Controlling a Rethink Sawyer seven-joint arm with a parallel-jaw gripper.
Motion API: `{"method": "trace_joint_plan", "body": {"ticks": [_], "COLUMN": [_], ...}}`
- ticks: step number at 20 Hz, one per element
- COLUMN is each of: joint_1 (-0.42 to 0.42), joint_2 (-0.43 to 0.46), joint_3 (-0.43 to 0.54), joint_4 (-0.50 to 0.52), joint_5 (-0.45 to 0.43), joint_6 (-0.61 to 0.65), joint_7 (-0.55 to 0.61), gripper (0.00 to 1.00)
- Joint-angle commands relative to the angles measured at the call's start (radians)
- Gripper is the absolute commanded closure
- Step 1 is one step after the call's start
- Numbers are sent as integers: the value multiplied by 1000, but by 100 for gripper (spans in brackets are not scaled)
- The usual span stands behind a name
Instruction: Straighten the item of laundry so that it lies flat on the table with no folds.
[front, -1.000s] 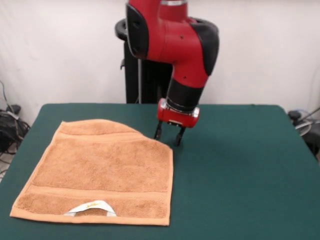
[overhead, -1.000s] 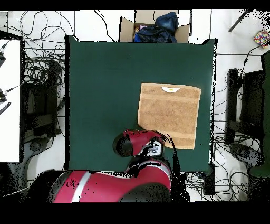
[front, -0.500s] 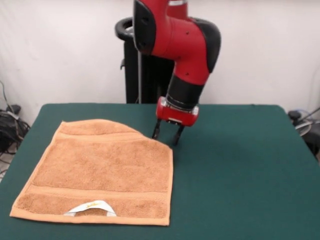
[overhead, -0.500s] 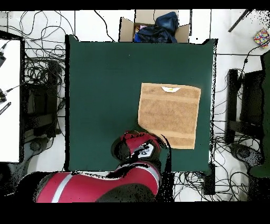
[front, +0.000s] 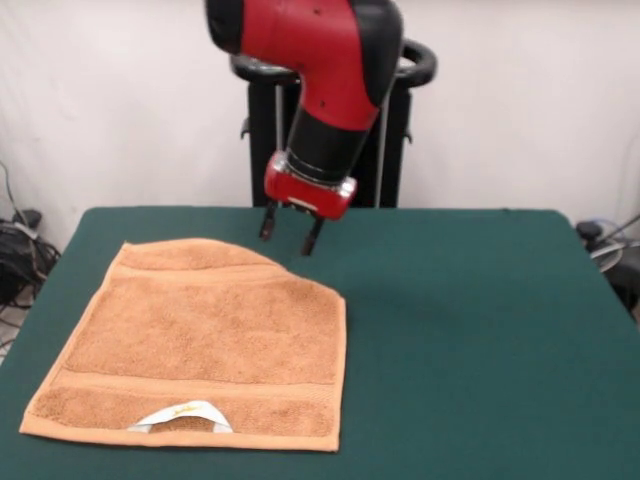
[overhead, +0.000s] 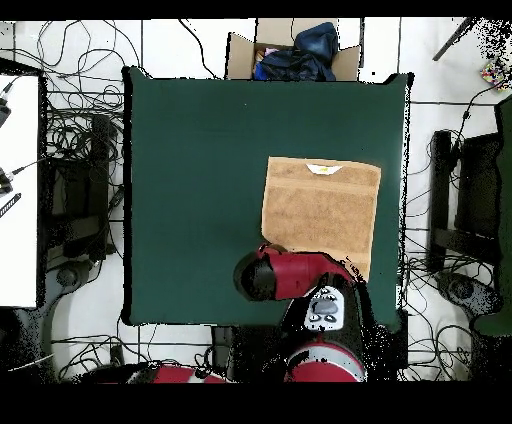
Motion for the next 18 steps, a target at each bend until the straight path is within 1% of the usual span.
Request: {"method": "trace_joint_plan", "body": {"ticks": [1, 2, 6, 11, 14, 18], "joint_1": [-14, -5, -6, -27, -10, 18], "joint_2": [-20, -4, 89, 154, 183, 256], "joint_3": [134, 124, 135, 170, 150, 103], "joint_4": [-37, -52, -119, -159, -190, -256], "joint_5": [-83, -96, -130, -175, -196, -210], "joint_6": [55, 36, -32, -75, -113, -179], "joint_7": [-92, -73, -33, -28, 2, 41], "gripper": [0, 0, 0, 0, 0, 0]}}
